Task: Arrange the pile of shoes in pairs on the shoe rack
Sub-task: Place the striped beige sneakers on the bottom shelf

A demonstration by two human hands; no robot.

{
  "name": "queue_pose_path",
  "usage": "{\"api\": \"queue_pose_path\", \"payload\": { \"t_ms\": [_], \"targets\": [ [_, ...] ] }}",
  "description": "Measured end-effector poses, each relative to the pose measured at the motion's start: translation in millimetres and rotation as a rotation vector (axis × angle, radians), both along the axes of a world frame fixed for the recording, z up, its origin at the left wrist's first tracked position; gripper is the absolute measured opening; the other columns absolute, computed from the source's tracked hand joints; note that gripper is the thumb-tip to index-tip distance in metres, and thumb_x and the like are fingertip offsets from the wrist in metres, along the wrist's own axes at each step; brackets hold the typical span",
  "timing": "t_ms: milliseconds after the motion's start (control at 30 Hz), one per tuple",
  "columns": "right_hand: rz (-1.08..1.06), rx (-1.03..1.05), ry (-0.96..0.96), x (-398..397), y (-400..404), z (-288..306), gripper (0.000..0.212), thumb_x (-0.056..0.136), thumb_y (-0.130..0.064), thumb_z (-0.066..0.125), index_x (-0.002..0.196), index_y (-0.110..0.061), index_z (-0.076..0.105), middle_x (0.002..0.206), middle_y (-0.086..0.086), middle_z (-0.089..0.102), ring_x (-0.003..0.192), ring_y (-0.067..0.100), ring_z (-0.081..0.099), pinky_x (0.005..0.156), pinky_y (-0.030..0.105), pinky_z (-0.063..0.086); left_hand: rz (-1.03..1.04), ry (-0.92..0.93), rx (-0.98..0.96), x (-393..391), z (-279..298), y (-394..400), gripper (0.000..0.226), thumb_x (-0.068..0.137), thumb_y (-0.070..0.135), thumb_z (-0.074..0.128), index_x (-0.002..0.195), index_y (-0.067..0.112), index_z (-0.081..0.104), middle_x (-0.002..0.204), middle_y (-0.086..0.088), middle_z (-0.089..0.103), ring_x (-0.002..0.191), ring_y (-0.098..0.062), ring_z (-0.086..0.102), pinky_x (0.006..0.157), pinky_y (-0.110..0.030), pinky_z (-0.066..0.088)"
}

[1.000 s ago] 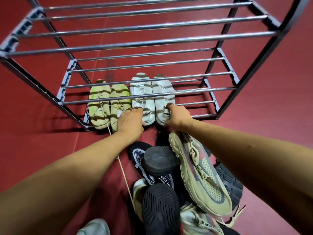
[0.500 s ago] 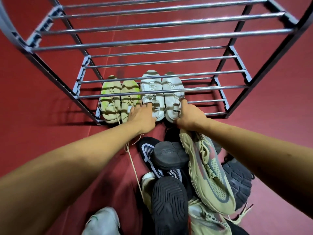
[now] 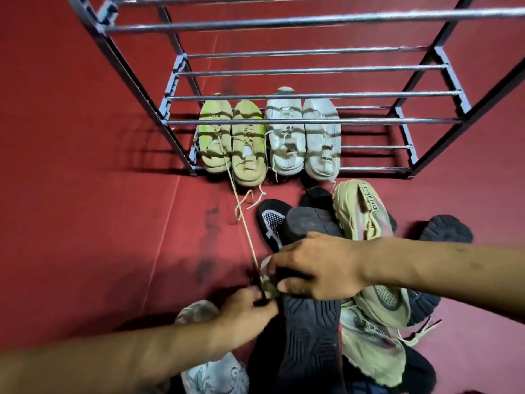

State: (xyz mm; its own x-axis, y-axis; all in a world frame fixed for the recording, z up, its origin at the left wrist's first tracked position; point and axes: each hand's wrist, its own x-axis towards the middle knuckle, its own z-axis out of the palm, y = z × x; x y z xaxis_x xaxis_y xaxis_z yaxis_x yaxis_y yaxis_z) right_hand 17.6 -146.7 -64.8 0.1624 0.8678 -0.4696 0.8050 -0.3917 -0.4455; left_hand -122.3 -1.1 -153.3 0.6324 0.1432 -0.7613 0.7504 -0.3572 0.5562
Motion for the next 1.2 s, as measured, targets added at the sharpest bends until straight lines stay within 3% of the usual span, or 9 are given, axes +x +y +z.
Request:
{"api": "queue_pose_path", "payload": {
  "t_ms": [133,367,500,600,700,833,933,1133,1200],
  "targets": [
    [-0.2,-0.048,0.135,10.5,-9.7,-1.8,0.037,0.098,-0.057,0.042,0.115,-0.027,0.057,0.109,0.002,0.069,0.101,0.024,0.065,0.091,0.043,0.052,0.259,0.027,-0.236,13.5,7.6,-20.1,0.025,0.072,0.038,0.064,0.08,0.017,0.074,0.072,-0.004,0.073,0.068,-0.02,0.071,0.076,-0.04,0.061],
    [-0.422,0.013,0.42,30.8,-58.8,3.6,0.027,0.1,-0.048,0.05,0.09,-0.026,0.063,0.084,-0.001,0.064,0.069,-0.002,0.056,0.068,0.025,0.051,0.362,-0.056,0.01,10.4,12.7,-14.4,0.066,0.052,0.067,0.054,0.091,0.017,0.074,0.08,-0.001,0.077,0.084,-0.03,0.075,0.08,-0.048,0.061],
    [-0.391,0.114,0.37,44.1,-67.1,8.3,0.009,0.097,-0.03,0.064,0.096,-0.022,0.06,0.085,-0.008,0.06,0.068,-0.001,0.056,0.065,0.017,0.046,0.409,-0.26,0.183,29.8,54.8,-4.4,0.024,0.085,0.032,0.062,0.093,0.01,0.065,0.081,-0.004,0.068,0.081,-0.026,0.063,0.075,-0.033,0.048],
    [-0.426,0.147,0.389,54.2,-62.1,11.3,0.013,0.095,-0.028,0.067,0.1,-0.024,0.056,0.078,-0.008,0.062,0.066,0.01,0.062,0.064,0.028,0.052,0.379,-0.415,0.25,40.1,85.2,9.9,0.021,0.088,0.03,0.055,0.089,0.01,0.062,0.081,-0.013,0.068,0.075,-0.026,0.062,0.069,-0.04,0.049],
    [-0.433,0.201,0.29,60.3,-57.3,13.4,0.022,0.093,-0.029,0.07,0.107,-0.022,0.055,0.08,-0.007,0.063,0.065,0.004,0.058,0.064,0.021,0.048,0.349,-0.576,0.26,49.5,106.3,16.4,0.027,0.082,0.033,0.046,0.089,0.011,0.059,0.084,-0.019,0.065,0.068,-0.02,0.056,0.063,-0.048,0.049],
    [-0.465,0.133,0.38,61.0,-51.8,9.5,0.014,0.093,-0.027,0.069,0.104,-0.023,0.062,0.088,0.001,0.071,0.075,0.02,0.067,0.072,0.033,0.054,0.244,-0.79,0.456,72.7,128.1,40.0,0.02,0.084,0.029,0.037,0.085,0.018,0.053,0.074,0.002,0.057,0.063,-0.003,0.05,0.059,-0.03,0.042],
    [-0.381,0.04,0.276,53.9,-47.1,0.5,0.011,0.093,-0.027,0.069,0.099,-0.018,0.07,0.089,-0.002,0.074,0.076,0.011,0.065,0.072,0.022,0.051,0.115,-0.963,0.499,94.8,148.7,55.6,0.027,0.092,0.034,0.035,0.091,0.015,0.055,0.074,0.005,0.057,0.061,-0.001,0.049,0.061,-0.027,0.043],
    [-0.667,0.185,-0.071,82.6,-47.2,-0.2,0.027,0.093,-0.029,0.063,0.068,-0.021,0.054,0.064,-0.005,0.059,0.06,0.017,0.053,0.053,0.027,0.038,-0.396,-0.857,0.255,127.0,142.0,32.6,0.018,0.09,0.032,0.037,0.094,0.031,0.054,0.067,0.015,0.058,0.057,-0.001,0.048,0.054,-0.029,0.037],
    [-0.838,0.199,-0.201,101.5,-55.4,-2.3,0.03,0.09,-0.031,0.062,0.065,-0.019,0.052,0.063,-0.001,0.06,0.06,0.021,0.054,0.053,0.029,0.042,-0.616,-0.791,0.258,137.6,122.5,17.4,0.025,0.091,0.032,0.035,0.104,0.026,0.055,0.085,0.012,0.061,0.073,-0.005,0.055,0.064,-0.03,0.04]
  ]
}}
